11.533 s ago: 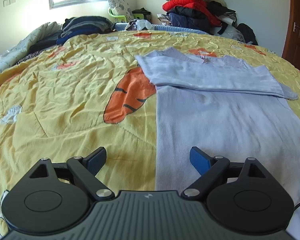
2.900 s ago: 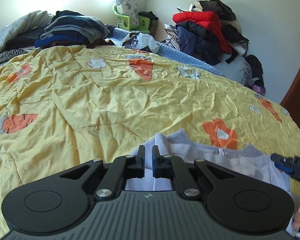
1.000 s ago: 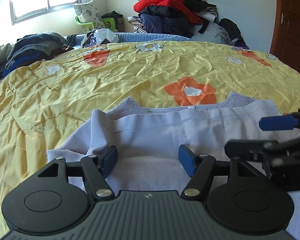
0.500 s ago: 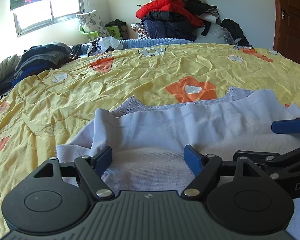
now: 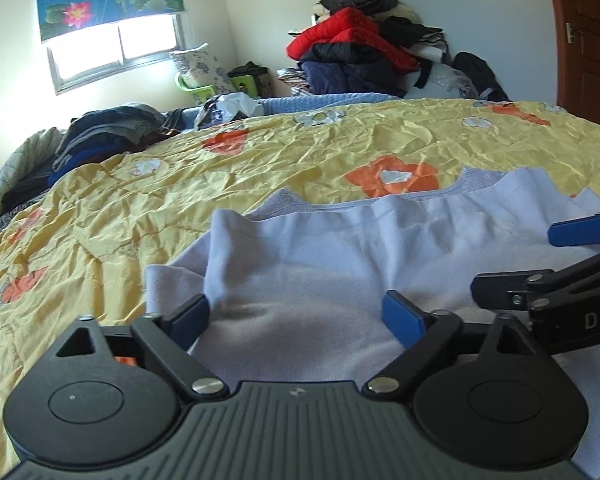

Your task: Fold small clothes

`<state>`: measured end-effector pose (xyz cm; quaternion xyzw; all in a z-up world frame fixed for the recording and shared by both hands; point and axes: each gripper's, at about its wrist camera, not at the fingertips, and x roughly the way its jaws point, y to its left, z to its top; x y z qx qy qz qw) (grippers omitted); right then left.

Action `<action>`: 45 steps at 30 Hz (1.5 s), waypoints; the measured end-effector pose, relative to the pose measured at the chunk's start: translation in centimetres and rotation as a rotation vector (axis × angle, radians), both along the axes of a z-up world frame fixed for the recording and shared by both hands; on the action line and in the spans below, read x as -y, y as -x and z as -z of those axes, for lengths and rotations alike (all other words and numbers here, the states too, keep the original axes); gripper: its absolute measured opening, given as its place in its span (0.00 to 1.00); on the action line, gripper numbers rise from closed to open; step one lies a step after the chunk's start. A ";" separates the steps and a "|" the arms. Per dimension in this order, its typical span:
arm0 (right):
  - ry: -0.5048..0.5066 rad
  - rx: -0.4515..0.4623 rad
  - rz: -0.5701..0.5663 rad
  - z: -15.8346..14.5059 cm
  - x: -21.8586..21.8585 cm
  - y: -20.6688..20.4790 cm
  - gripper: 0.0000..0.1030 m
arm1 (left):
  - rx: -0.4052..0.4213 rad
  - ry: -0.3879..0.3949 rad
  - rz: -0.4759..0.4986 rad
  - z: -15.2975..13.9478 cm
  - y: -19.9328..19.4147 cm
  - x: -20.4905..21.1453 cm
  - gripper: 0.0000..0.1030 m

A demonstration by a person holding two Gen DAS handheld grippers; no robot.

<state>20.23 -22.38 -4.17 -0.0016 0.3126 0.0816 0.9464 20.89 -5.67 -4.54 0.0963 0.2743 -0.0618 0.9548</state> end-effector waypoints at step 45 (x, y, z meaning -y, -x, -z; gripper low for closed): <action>0.043 0.036 0.130 0.2 -1.3 4.8 1.00 | -0.068 0.149 -0.025 0.3 0.6 -2.4 1.00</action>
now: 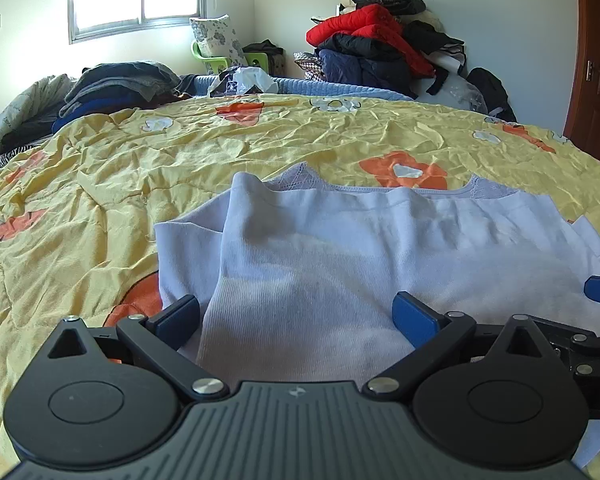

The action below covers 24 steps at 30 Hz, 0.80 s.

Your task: Fold small clothes

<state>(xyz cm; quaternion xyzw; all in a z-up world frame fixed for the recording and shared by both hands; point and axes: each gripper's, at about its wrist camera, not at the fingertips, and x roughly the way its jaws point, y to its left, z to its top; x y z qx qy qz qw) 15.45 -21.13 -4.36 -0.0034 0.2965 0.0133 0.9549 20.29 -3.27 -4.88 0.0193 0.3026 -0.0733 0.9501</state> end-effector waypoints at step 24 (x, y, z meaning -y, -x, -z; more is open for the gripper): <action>-0.058 0.043 0.018 -0.5 0.2 1.3 0.99 | -0.095 0.138 0.020 -2.2 -0.5 -8.9 1.00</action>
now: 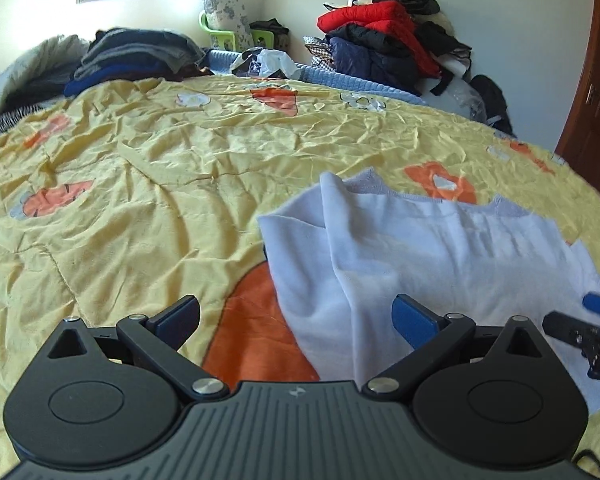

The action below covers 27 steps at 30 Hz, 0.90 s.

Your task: Fold small clothes

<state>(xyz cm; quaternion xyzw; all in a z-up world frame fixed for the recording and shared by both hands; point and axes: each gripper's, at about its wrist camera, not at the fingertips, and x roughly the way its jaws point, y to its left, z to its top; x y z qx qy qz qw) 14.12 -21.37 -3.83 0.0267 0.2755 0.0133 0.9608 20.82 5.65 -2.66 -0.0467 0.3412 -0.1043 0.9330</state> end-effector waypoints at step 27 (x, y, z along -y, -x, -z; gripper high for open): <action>0.754 0.181 -0.365 1.9 -19.6 7.3 0.95 | -0.310 0.690 0.206 2.6 -10.8 -2.9 0.99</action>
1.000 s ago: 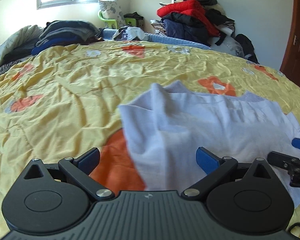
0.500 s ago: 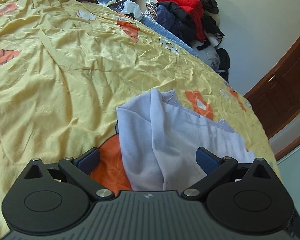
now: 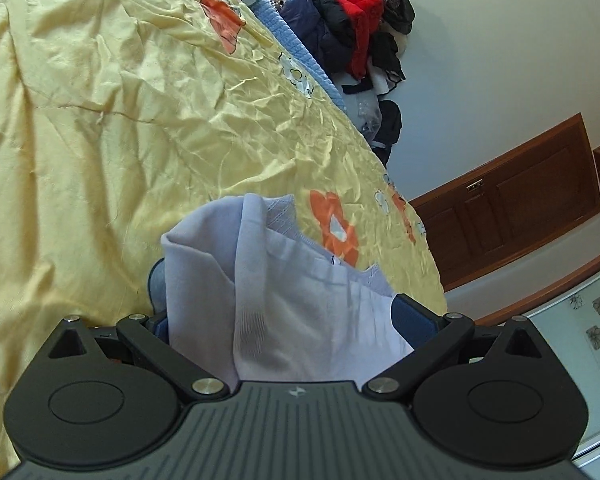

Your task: Fold small clothes

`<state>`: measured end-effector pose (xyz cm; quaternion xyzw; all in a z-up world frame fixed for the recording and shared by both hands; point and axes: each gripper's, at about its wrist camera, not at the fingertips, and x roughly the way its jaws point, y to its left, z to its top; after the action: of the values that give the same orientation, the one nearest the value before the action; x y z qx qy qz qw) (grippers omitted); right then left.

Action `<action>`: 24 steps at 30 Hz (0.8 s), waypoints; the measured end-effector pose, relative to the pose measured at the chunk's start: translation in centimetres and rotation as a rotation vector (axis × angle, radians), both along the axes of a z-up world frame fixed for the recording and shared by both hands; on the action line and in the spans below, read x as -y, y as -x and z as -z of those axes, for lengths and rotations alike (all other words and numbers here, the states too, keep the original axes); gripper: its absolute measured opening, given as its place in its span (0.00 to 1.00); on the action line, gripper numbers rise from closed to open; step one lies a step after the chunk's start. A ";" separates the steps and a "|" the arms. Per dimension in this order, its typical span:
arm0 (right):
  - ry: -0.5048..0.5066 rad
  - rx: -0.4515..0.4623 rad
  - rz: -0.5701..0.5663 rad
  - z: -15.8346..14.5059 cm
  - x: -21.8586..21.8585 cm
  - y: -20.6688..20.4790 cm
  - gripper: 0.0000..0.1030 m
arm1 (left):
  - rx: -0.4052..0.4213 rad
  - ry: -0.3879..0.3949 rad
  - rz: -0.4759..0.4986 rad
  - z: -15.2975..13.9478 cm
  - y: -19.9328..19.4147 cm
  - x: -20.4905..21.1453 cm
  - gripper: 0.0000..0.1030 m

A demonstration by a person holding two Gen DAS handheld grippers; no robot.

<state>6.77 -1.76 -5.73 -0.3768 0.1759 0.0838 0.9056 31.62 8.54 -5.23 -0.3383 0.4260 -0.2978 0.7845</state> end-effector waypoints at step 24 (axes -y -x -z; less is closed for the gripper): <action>0.044 -0.039 -0.081 1.5 -2.9 -2.0 0.11 | 0.060 -0.266 -0.083 -0.2 -1.2 2.3 0.10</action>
<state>8.79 1.14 -7.18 -0.4019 0.1802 0.1237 0.8892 32.82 6.21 -5.02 -0.2394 0.4237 -0.2161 0.8465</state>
